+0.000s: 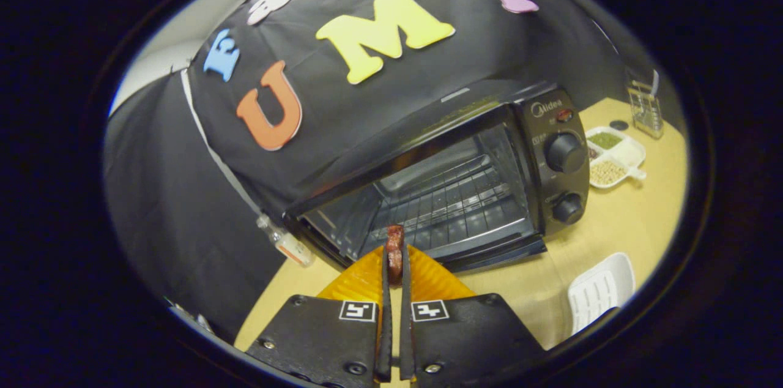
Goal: Open the toaster oven, put the food inside, and close the toaster oven door.
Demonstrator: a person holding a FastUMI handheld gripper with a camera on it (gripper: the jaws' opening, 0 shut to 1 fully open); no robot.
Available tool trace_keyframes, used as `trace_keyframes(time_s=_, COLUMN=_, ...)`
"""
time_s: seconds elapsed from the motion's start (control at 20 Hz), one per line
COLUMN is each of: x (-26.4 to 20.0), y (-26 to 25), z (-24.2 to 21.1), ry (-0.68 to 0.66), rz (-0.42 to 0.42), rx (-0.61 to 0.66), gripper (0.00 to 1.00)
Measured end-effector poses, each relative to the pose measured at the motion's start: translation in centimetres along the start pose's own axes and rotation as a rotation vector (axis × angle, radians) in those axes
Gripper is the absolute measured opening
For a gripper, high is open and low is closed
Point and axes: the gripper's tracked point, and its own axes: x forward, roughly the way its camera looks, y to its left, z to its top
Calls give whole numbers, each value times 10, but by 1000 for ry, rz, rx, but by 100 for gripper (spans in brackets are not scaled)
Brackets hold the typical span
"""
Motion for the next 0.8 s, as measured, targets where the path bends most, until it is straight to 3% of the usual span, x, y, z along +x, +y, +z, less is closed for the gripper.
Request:
trace_keyframes(time_s=0.35, x=33, y=-6, z=9, ry=-13, rz=134, rx=351, gripper=8)
trace_keyframes(time_s=0.5, x=45, y=-16, z=27, ry=-90, rz=160, rx=409, gripper=8)
trace_keyframes(time_s=0.65, x=61, y=-32, z=47, ry=-200, rz=118, rx=419, gripper=8)
trace_keyframes(time_s=0.8, x=76, y=-42, z=42, ry=-206, rz=42, rx=357, gripper=8)
